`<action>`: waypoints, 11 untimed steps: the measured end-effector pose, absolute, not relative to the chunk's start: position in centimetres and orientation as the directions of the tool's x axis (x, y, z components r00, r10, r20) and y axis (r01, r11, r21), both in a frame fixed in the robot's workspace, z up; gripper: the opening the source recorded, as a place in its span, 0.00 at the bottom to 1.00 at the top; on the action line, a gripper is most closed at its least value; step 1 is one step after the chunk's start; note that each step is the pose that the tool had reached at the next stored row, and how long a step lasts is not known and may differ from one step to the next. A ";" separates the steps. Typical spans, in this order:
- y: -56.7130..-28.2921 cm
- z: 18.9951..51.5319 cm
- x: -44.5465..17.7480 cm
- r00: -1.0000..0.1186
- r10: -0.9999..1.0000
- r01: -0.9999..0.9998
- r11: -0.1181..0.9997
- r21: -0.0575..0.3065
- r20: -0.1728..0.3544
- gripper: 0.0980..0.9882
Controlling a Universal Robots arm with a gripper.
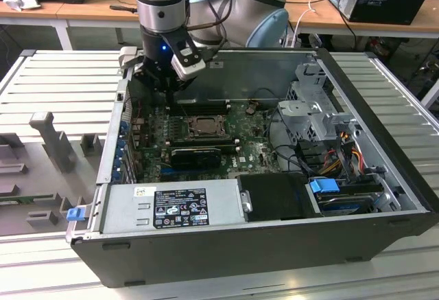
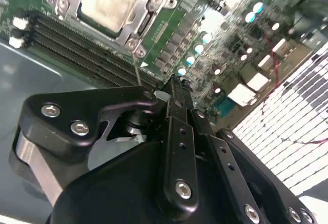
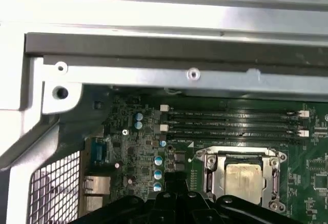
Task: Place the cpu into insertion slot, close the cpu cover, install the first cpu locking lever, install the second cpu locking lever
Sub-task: 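Install the first cpu locking lever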
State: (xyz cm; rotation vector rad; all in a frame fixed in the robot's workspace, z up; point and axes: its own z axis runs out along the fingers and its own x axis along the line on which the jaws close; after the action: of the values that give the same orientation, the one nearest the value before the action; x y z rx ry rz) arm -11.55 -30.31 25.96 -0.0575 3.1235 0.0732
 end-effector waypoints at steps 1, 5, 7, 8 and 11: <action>-29.8 25.8 -11.6 -0.999 -0.037 -0.038 0.998 0.047 -0.018 0.01; -29.4 25.7 -11.5 -0.999 -0.041 -0.042 0.998 0.047 -0.017 0.01; -29.4 25.7 -11.4 -0.999 -0.041 -0.042 0.998 0.047 -0.018 0.01; -29.4 25.7 -11.3 -0.999 -0.041 -0.042 0.998 0.047 -0.018 0.01; -29.4 25.7 -10.7 -0.999 -0.041 -0.042 0.998 0.047 -0.018 0.01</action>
State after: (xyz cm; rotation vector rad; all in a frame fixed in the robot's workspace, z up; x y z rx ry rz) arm -10.67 -29.38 25.67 -0.0644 3.1235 0.0733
